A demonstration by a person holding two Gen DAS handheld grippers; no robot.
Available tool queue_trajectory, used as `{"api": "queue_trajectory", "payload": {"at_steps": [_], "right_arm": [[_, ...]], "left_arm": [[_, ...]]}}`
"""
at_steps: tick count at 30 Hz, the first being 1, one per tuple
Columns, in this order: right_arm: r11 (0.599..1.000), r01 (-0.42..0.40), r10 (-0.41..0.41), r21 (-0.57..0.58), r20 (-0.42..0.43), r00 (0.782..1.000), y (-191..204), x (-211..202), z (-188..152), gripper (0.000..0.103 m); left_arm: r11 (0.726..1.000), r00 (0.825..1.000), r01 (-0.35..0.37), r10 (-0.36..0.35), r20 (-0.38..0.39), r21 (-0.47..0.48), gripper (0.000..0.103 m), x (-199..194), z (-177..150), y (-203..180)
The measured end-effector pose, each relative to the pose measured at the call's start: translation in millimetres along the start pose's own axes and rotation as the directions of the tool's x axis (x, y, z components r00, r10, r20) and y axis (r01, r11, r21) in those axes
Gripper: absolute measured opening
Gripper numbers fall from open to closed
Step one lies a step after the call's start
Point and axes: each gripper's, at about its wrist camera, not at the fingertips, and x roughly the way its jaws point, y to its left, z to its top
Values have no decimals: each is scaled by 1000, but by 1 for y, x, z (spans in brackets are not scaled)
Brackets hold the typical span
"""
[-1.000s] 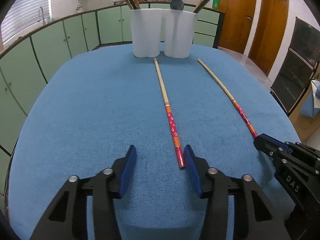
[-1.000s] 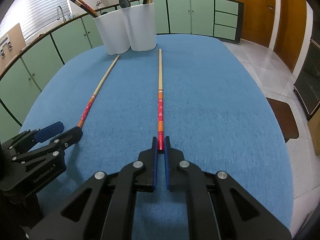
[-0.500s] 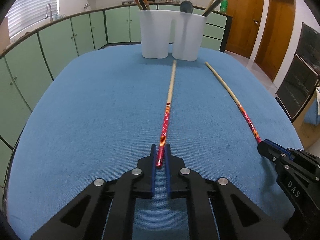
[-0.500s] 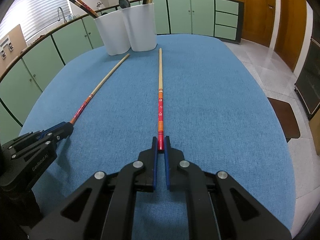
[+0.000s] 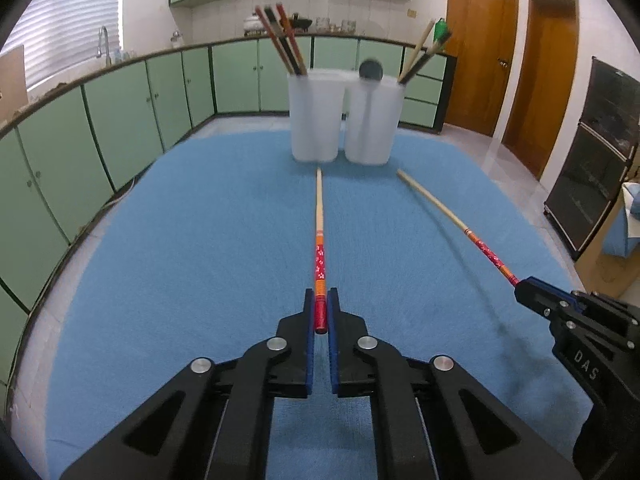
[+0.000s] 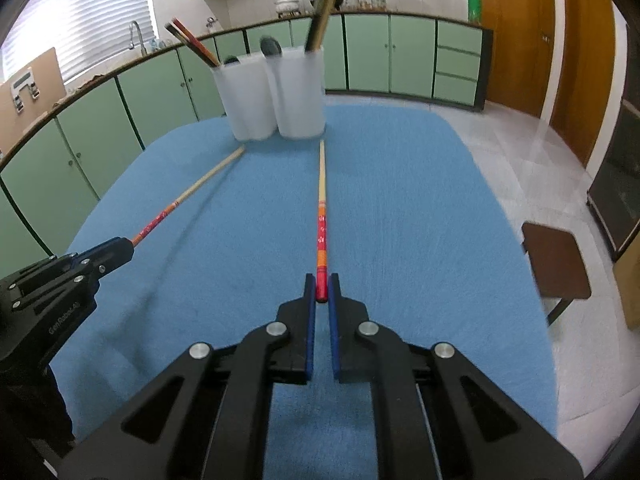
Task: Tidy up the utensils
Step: 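Lift both red chopsticks into the white holder and open both tools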
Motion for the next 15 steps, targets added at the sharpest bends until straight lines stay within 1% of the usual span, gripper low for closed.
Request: {"api": "queue_trajectory", "payload": {"at_steps": [4, 8, 12, 15], "right_arm": [[1000, -13, 14, -10, 50, 999, 1, -19, 14, 5], [999, -37, 38, -10, 100, 994, -1, -40, 32, 5], [998, -57, 60, -23, 155, 986, -2, -61, 57, 5], [996, -77, 82, -36, 186, 979, -3, -74, 75, 5]], "left_arm": [[1000, 999, 12, -11, 48, -13, 6, -18, 12, 4], [1000, 994, 24, -22, 108, -18, 6, -38, 29, 9], [999, 982, 36, -33, 185, -13, 6, -59, 55, 13], [999, 973, 43, -40, 229, -5, 6, -68, 71, 16]]}}
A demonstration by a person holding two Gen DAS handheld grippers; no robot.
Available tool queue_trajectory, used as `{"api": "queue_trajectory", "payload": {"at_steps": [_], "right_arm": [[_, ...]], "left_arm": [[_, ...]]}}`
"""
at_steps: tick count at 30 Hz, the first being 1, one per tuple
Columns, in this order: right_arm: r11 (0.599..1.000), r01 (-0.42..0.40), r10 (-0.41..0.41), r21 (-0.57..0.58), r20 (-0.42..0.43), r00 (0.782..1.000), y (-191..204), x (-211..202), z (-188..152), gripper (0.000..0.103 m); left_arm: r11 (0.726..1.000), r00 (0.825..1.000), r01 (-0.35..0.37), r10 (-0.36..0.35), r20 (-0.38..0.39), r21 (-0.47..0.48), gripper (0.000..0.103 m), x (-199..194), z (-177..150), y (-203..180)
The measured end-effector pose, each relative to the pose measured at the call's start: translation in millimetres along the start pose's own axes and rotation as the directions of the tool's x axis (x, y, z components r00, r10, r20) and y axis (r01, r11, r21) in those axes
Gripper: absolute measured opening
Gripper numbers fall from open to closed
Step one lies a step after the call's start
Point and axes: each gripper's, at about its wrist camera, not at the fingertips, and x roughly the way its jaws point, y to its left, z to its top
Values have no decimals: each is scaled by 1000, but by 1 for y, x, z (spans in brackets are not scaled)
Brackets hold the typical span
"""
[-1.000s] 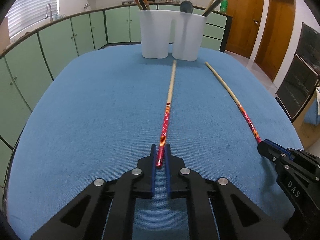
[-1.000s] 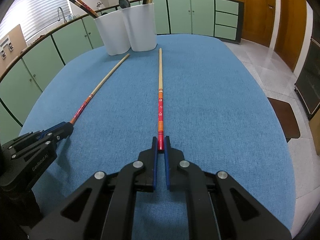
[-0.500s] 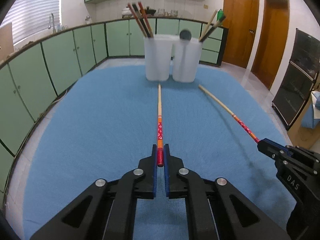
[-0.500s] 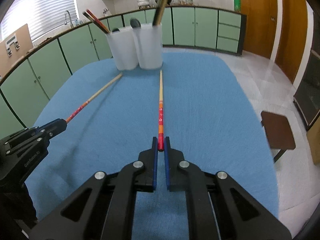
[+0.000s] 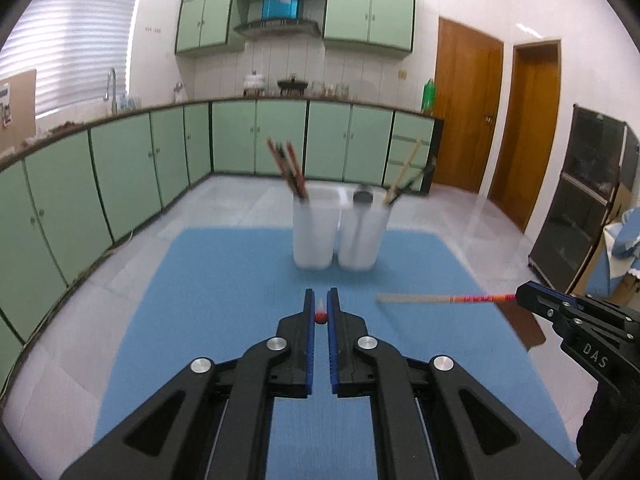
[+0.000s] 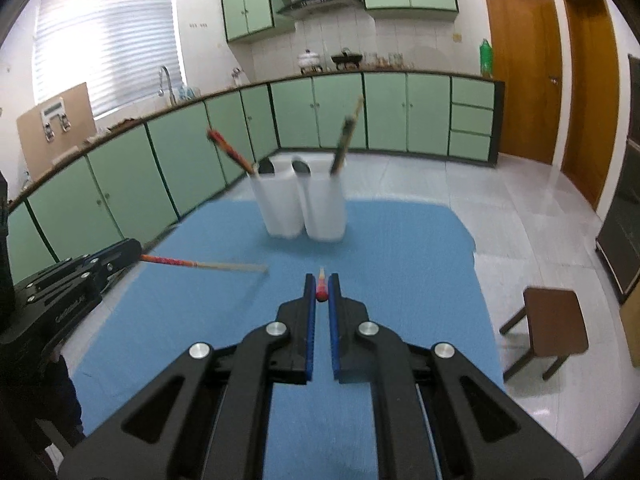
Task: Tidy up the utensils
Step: 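Lift both red chopsticks into the white holder and open both tools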
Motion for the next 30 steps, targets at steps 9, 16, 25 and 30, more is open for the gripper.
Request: {"api": "queue_trajectory", "payload": {"at_steps": [9, 16, 25, 30], "right_arm": [[997, -67, 68, -39, 30, 997, 0, -6, 60, 5], [992, -111, 113, -59, 30, 993, 0, -1, 109, 5], [989, -140, 146, -56, 124, 981, -5, -5, 187, 5], [993, -105, 115, -55, 224, 968, -6, 4, 241, 5]], "left_arm": [[997, 996, 66, -68, 52, 47, 6, 2, 57, -2], [994, 993, 95, -98, 65, 53, 6, 13, 86, 1], [993, 980, 102, -110, 166, 58, 6, 16, 147, 3], [994, 961, 87, -100, 256, 62, 6, 18, 193, 1]]}}
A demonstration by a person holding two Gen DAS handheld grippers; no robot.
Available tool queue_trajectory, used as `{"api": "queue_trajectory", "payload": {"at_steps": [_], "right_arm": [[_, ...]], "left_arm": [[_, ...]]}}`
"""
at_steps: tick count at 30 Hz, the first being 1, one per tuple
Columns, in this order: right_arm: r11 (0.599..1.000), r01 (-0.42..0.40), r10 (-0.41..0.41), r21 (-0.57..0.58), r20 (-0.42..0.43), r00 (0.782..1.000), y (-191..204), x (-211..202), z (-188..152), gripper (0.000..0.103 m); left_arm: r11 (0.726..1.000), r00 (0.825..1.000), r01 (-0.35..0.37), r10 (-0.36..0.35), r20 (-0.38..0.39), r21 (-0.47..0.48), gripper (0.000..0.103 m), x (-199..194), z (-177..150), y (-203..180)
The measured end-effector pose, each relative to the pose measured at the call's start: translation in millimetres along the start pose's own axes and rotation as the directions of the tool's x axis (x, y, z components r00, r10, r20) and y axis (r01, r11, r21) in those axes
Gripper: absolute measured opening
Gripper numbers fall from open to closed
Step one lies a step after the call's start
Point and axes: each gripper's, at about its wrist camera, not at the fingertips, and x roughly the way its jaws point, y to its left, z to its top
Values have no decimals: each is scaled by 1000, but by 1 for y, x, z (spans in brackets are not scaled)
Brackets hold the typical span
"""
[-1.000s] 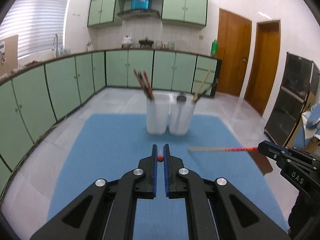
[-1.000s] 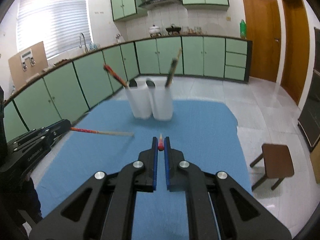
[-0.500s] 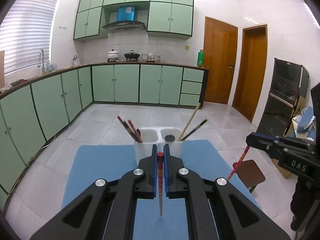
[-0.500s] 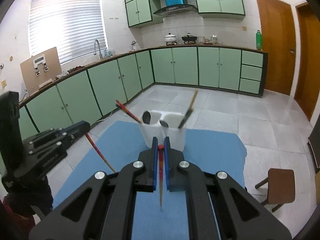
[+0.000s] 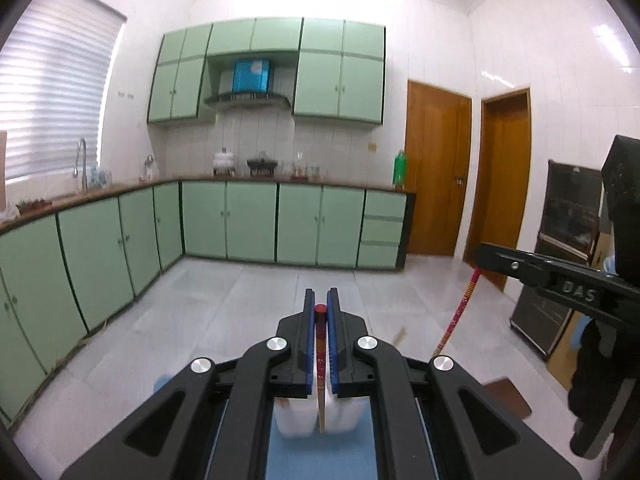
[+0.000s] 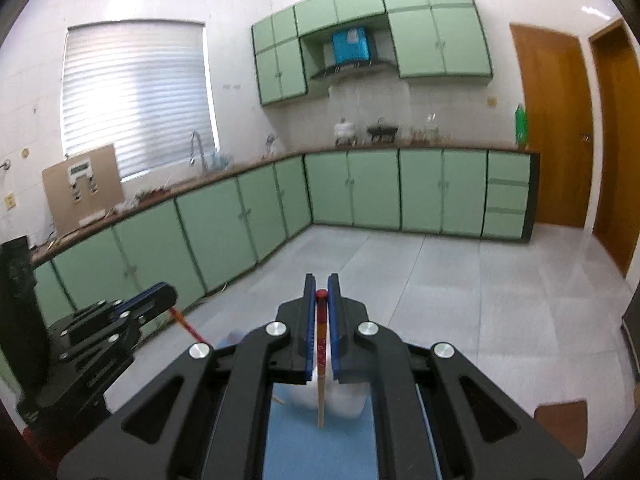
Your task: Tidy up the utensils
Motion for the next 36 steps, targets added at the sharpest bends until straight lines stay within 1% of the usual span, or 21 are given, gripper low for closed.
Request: {"api": "queue_trajectory", "payload": {"at_steps": [2, 4, 6, 8, 9, 15, 20, 23, 24, 25, 26, 27, 28, 30, 31, 32, 33, 34, 35, 36], "right_arm": [[1000, 26, -26, -2, 32, 999, -4, 13, 15, 5], [999, 35, -35, 4, 37, 999, -12, 26, 23, 5], [999, 49, -49, 5, 40, 998, -17, 43, 26, 5], [998, 66, -66, -3, 31, 997, -22, 57, 22, 5], [997, 74, -74, -6, 18, 997, -25, 68, 18, 5], [997, 82, -81, 5, -74, 994, -34, 112, -14, 5], [996, 90, -89, -4, -145, 985, -32, 134, -44, 5], [995, 98, -100, -18, -193, 976, -31, 145, -60, 8], [993, 112, -116, -32, -201, 973, -30, 146, -63, 10], [991, 124, -131, -48, -196, 972, -29, 146, -64, 18], [988, 142, -151, -63, -173, 973, -29, 139, -65, 25], [985, 155, -165, -71, -154, 974, -26, 133, -67, 28], [983, 166, -176, -78, -139, 975, -27, 127, -68, 30], [977, 193, -203, -92, -109, 973, -28, 111, -69, 35], [975, 202, -211, -93, -101, 972, -30, 105, -71, 42], [970, 223, -232, -99, -87, 969, -29, 95, -74, 52], [966, 237, -246, -104, -78, 966, -32, 88, -77, 57], [962, 252, -260, -109, -69, 963, -31, 80, -80, 67], [958, 263, -271, -112, -64, 961, -30, 74, -84, 72], [953, 278, -286, -119, -62, 956, -29, 65, -90, 74]], "left_arm": [[1000, 999, -21, 21, 28, 13, 6, 9, 11, 0], [999, 999, -38, 37, 40, 21, 6, 24, 19, 0], [999, 998, -50, 49, 35, 17, 6, 41, 20, 0], [998, 998, -57, 57, 13, 9, 6, 58, 16, 2], [998, 998, -58, 58, -10, 0, 6, 72, 10, 4], [998, 991, -67, 65, -116, -10, 6, 119, -30, 8], [998, 981, -56, 55, -189, -3, 6, 140, -53, 11], [998, 975, -56, 57, -215, 11, 7, 146, -61, 10], [998, 973, -64, 66, -219, 19, 10, 146, -63, 10], [997, 972, -70, 75, -223, 29, 12, 145, -64, 10], [996, 972, -80, 87, -219, 41, 18, 140, -65, 9], [996, 973, -82, 90, -211, 45, 25, 137, -64, 10], [995, 976, -82, 90, -199, 49, 28, 131, -63, 10], [994, 979, -94, 103, -175, 58, 41, 116, -61, 9], [993, 980, -99, 108, -167, 59, 44, 110, -59, 9], [993, 981, -101, 110, -160, 59, 50, 103, -59, 9], [993, 981, -104, 112, -156, 58, 57, 94, -59, 8], [993, 982, -108, 115, -152, 55, 61, 86, -60, 8], [992, 982, -113, 119, -147, 51, 66, 77, -62, 7], [992, 982, -113, 119, -148, 48, 67, 71, -64, 7]]}}
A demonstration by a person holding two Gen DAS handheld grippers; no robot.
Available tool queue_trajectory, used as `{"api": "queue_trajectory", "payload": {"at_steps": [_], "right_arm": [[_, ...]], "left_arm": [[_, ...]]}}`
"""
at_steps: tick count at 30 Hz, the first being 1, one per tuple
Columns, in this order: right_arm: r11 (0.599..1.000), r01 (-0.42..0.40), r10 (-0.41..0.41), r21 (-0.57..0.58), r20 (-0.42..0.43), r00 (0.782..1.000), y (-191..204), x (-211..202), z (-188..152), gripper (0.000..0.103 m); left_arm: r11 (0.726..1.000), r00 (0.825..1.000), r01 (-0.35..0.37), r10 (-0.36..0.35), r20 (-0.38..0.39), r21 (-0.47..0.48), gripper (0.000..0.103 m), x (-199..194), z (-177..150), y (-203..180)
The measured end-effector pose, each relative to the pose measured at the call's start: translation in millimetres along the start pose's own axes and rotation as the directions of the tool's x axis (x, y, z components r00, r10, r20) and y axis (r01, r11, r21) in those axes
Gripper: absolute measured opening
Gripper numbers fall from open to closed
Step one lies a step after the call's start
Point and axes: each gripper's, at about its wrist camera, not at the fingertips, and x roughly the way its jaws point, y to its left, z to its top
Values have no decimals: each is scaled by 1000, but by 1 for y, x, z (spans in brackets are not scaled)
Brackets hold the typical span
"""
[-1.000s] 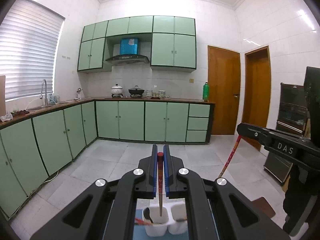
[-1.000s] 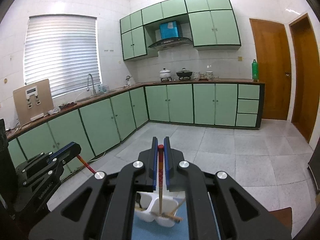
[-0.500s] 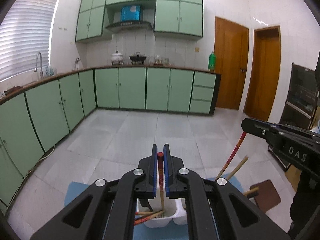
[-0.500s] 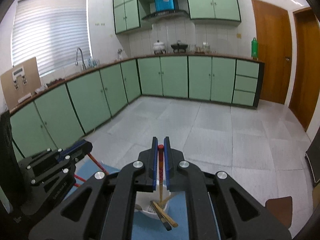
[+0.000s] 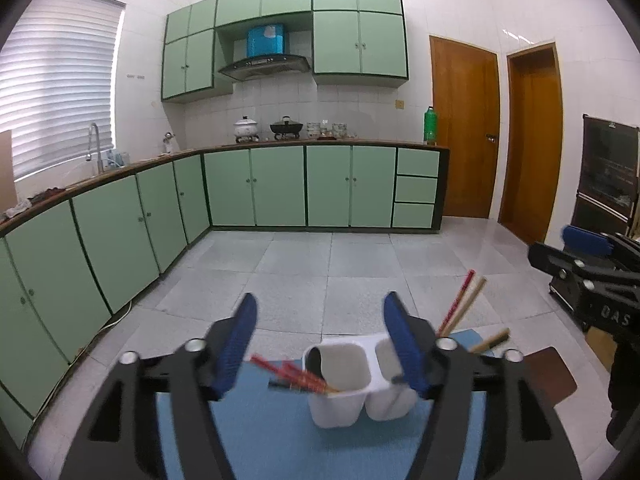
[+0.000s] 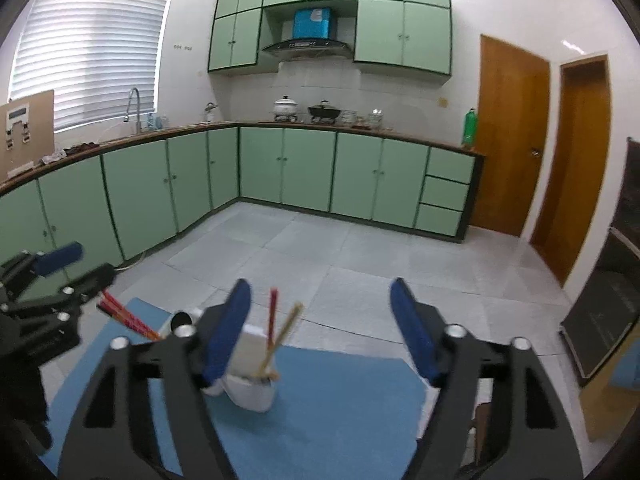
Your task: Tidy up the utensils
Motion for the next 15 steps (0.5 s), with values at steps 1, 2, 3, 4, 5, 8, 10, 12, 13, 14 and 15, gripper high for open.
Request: {"api": "queue_trajectory", "payload": {"at_steps": [1, 2, 3, 4, 5, 8, 10, 12, 13, 14, 15], "right_arm": [[1000, 6, -6, -7, -1, 1000, 0, -8, -7, 80], [1000, 7, -7, -10, 0, 1000, -1, -14, -12, 87], [1000, 7, -7, -12, 2, 1000, 1, -23, -22, 89], [1000, 5, -5, -12, 3, 1000, 0, -29, -28, 90], [1000, 1, -1, -8, 2, 1000, 0, -35, -34, 92], [998, -37, 38, 56, -21, 999, -3, -58, -58, 96], [993, -62, 66, 100, -36, 997, -4, -68, -70, 96], [988, -83, 89, 131, -43, 995, -2, -81, -80, 96], [986, -90, 98, 142, -44, 994, -1, -88, -85, 96], [985, -94, 101, 147, -44, 994, -1, -92, -85, 96], [983, -100, 108, 151, -44, 993, 1, -100, -89, 96]], "left_arm": [[1000, 1000, 5, -5, -4, -2, 68, -4, -2, 0], [1000, 1000, 11, -11, -11, -5, 69, -10, -6, 1], [1000, 1000, 16, -16, -17, -11, 72, -19, -13, 0], [1000, 1000, 22, -22, -18, -17, 74, -24, -18, 0], [999, 999, 32, -32, -20, -23, 78, -31, -24, 0], [998, 999, 41, -42, -26, -38, 84, -47, -38, -1], [997, 998, 54, -56, -32, -50, 86, -60, -50, -2], [997, 998, 54, -56, -32, -49, 87, -73, -60, -4], [997, 998, 55, -56, -33, -47, 87, -78, -65, -5], [997, 998, 59, -61, -36, -42, 88, -86, -70, -7], [997, 997, 62, -64, -36, -41, 88, -89, -71, -8]]}}
